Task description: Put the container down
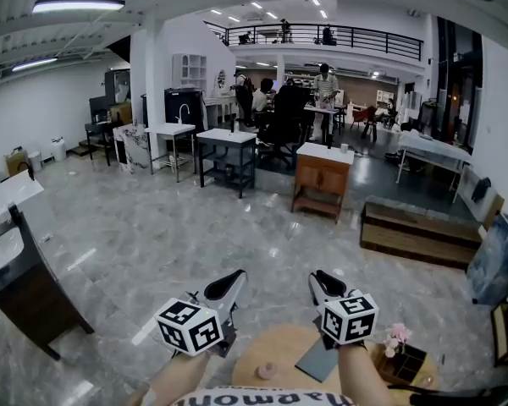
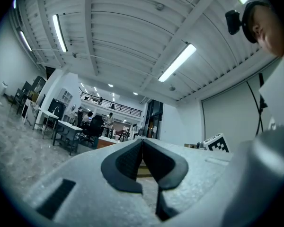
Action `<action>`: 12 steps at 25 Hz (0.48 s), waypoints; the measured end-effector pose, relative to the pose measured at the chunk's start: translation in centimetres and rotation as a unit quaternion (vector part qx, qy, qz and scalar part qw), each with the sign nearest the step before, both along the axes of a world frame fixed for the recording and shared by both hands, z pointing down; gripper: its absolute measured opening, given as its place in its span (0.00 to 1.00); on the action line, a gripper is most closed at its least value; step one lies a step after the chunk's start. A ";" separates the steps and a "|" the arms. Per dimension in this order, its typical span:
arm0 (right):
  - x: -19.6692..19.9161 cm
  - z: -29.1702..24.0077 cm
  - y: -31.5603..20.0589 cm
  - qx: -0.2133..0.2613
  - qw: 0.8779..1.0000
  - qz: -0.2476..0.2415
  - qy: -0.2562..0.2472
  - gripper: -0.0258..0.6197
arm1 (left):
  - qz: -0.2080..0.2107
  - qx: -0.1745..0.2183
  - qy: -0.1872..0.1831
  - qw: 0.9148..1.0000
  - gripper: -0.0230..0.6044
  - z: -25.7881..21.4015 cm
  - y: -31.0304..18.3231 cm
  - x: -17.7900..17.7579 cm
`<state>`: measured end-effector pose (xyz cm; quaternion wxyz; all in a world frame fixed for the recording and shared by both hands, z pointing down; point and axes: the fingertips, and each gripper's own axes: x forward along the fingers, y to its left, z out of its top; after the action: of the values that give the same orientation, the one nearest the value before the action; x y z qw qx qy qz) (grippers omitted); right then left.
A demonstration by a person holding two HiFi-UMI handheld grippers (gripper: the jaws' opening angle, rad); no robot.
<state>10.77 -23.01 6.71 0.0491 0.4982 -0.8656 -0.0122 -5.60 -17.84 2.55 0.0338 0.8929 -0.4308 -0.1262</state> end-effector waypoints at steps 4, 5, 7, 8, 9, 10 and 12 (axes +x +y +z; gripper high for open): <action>0.4 0.2 -0.7 -0.002 1.000 0.007 -0.003 0.14 | 0.004 0.003 0.000 1.000 0.06 -0.1 -0.7 0.1; 0.4 0.2 -0.8 -0.001 1.000 0.009 -0.002 0.15 | 0.005 0.004 0.001 1.000 0.06 -0.1 -0.8 -0.1; 0.4 0.1 -1.0 -0.001 1.000 0.012 0.001 0.15 | 0.007 0.005 0.001 1.000 0.06 -0.3 -1.0 -0.1; 0.3 0.1 -1.1 0.000 1.000 0.013 0.003 0.14 | 0.008 0.005 0.000 1.000 0.06 -0.3 -1.1 -0.1; 0.3 0.0 -1.2 0.000 1.000 0.014 0.004 0.15 | 0.010 0.005 -0.001 1.000 0.06 -0.4 -1.3 0.0; 0.3 0.0 -1.4 0.000 1.000 0.014 0.005 0.15 | 0.011 0.005 -0.001 1.000 0.06 -0.4 -1.4 0.1; 0.3 0.0 -1.7 0.000 1.000 0.016 0.005 0.14 | 0.013 0.006 -0.001 1.000 0.06 -0.5 -1.7 0.1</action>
<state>11.06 -24.73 6.69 0.0536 0.5117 -0.8573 -0.0142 -5.53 -19.57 2.09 0.0298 0.8987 -0.4187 -0.1269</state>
